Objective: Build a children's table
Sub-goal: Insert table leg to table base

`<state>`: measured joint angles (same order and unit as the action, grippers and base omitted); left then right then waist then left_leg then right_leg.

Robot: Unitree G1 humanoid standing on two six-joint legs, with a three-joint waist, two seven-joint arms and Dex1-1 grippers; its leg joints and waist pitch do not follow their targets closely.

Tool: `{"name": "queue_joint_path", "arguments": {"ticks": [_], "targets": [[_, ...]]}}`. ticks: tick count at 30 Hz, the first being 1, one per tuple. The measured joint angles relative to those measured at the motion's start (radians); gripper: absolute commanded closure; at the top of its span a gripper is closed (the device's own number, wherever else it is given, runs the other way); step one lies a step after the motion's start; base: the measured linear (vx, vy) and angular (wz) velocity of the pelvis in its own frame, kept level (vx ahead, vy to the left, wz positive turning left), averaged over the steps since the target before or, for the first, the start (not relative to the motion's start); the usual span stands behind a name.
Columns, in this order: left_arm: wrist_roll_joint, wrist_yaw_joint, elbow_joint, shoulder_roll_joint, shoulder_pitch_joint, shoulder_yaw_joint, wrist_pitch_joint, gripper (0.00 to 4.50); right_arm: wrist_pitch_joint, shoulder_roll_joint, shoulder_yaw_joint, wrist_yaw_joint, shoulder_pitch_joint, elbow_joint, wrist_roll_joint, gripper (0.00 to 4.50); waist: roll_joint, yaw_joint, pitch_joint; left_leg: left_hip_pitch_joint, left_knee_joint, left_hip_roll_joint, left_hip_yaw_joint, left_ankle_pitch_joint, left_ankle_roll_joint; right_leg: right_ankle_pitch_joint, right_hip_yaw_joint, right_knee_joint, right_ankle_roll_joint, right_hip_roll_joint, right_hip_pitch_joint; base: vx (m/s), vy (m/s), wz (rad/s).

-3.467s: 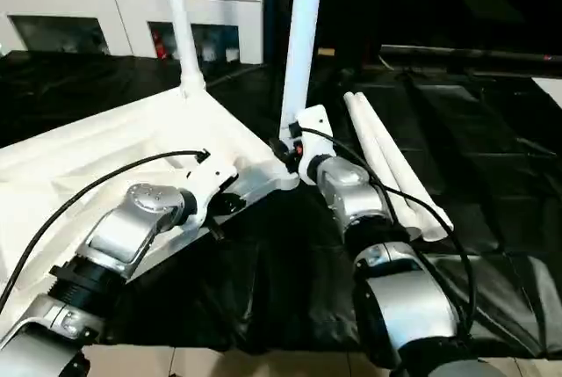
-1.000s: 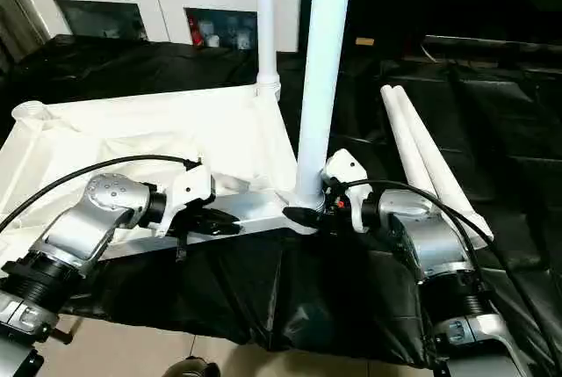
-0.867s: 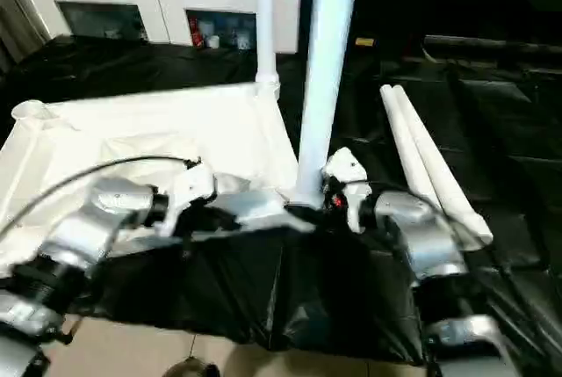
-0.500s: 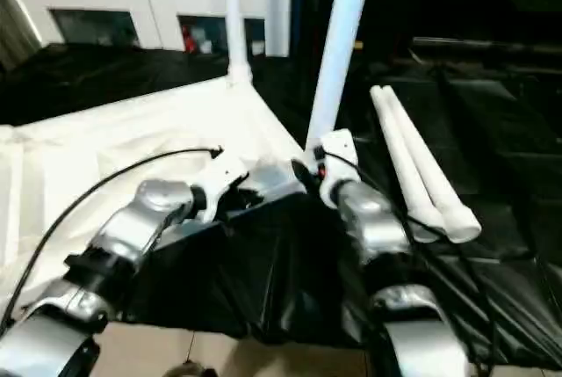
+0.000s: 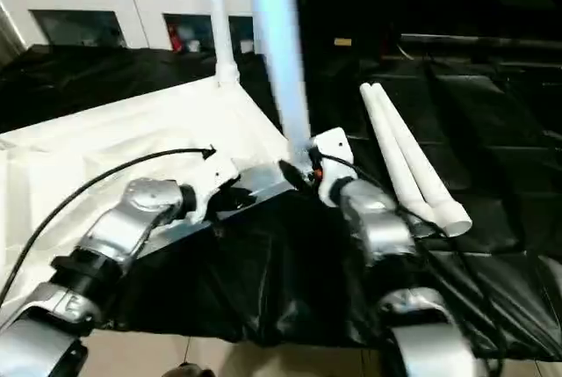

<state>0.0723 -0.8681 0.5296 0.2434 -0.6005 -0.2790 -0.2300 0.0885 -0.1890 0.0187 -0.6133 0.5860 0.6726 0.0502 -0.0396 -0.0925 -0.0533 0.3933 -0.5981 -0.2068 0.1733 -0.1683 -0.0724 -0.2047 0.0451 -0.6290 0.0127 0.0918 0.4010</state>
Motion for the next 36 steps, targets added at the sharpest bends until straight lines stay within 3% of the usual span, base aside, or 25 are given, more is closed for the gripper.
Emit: {"name": "queue_joint_path", "arguments": {"ticks": [6,8,12,13,23,30,36], "targets": [[-0.018,-0.085,-0.034,0.034,0.023,-0.007,0.014,4.5,0.038,-0.06,0.02,-0.152,-0.032,-0.059,0.032,0.71,0.0,-0.004,0.0,0.001,0.0,0.0,0.0,0.001,0.001,0.0,0.0,0.001,0.0,0.0,0.001,0.0,0.0,0.0],[-0.022,-0.091,-0.043,0.039,0.03,-0.007,0.015,4.5,0.038,-0.059,0.019,-0.158,-0.031,-0.057,0.033,1.04,0.0,-0.003,0.0,0.001,0.0,0.0,0.0,0.001,0.001,0.0,0.0,0.001,0.0,0.0,0.001,0.0,0.0,0.0],[-0.029,-0.112,-0.074,0.055,0.05,-0.01,0.014,4.5,0.041,-0.049,0.015,-0.16,-0.031,-0.043,0.043,1.16,0.0,-0.003,0.0,0.001,0.0,0.0,0.0,0.001,0.001,0.0,0.0,0.001,0.0,0.0,0.001,0.0,0.0,0.0],[-0.032,-0.121,-0.082,0.059,0.055,-0.01,0.013,4.5,0.054,-0.042,0.01,-0.162,-0.033,-0.041,0.051,1.43,0.0,-0.003,0.0,0.001,0.0,0.0,0.0,0.001,0.001,0.0,0.0,0.001,0.0,0.0,0.001,0.0,0.0,0.0],[-0.048,-0.166,-0.125,0.097,0.086,-0.007,0.01,4.5,0.14,-0.025,-0.034,-0.224,-0.038,-0.029,0.136,1.76,0.0,-0.002,0.0,0.001,0.0,0.0,0.001,0.001,0.001,0.0,0.0,0.001,0.0,0.0,0.001,0.0,0.0,0.0],[-0.049,-0.168,-0.125,0.098,0.086,-0.007,0.01,4.5,0.124,-0.03,-0.031,-0.235,-0.04,-0.022,0.136,1.76,0.0,-0.003,0.0,0.001,0.0,0.0,0.001,0.001,0.001,0.0,0.0,0.001,0.0,0.0,0.001,0.0,0.0,0.0],[-0.049,-0.172,-0.132,0.099,0.091,-0.011,0.013,4.5,0.071,-0.068,0.028,-0.262,-0.041,-0.033,0.082,1.76,0.001,-0.004,0.0,0.001,0.0,0.0,0.001,0.001,0.001,0.0,0.0,0.001,0.0,0.0,0.001,0.0,0.0,0.0]]}}
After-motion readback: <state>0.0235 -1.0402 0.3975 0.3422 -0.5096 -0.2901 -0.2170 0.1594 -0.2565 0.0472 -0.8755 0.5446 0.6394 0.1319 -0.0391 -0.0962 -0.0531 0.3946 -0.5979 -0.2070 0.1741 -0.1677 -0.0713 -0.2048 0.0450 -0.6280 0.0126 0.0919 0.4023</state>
